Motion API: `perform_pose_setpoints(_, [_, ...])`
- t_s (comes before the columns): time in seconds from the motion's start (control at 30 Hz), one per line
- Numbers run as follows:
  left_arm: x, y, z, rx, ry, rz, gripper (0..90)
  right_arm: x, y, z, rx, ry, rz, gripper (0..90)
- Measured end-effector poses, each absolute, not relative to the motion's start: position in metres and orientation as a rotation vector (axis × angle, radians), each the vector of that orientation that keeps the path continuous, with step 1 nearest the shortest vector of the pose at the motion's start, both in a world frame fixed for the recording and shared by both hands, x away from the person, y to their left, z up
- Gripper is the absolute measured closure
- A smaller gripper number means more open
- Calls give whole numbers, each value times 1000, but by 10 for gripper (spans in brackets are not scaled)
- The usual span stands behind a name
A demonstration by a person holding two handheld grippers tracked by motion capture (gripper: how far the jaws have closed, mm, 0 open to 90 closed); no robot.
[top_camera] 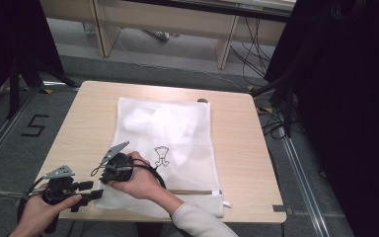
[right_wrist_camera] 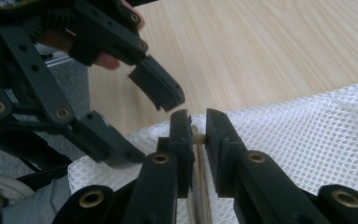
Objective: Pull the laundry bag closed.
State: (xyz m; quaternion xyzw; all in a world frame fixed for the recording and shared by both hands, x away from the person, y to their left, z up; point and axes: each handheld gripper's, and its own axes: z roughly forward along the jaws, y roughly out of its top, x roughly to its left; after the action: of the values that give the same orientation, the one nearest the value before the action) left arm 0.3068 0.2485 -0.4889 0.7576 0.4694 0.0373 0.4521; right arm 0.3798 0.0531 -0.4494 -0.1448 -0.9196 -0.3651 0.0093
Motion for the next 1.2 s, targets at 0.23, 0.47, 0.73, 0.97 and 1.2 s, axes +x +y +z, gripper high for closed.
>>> perform_pose_setpoints(0.23, [312, 245, -491, 1859, 1181, 28, 452, 379, 53, -445, -461, -2868, -1142, 821])
perform_pose_setpoints(0.47, [314, 243, -493, 1864, 1165, -21, 559, 379, 51, -443, -445, -2875, -1146, 821])
perform_pose_setpoints(0.73, [315, 241, -494, 1885, 1152, -38, 696, 377, 51, -442, -449, -2879, -1139, 821])
perform_pose_setpoints(0.97, [314, 240, -493, 1901, 1138, -42, 745, 377, 50, -442, -451, -2874, -1139, 821])
perform_pose_setpoints(1.2, [313, 241, -492, 1894, 1150, -51, 835, 375, 47, -441, -451, -2873, -1135, 821])
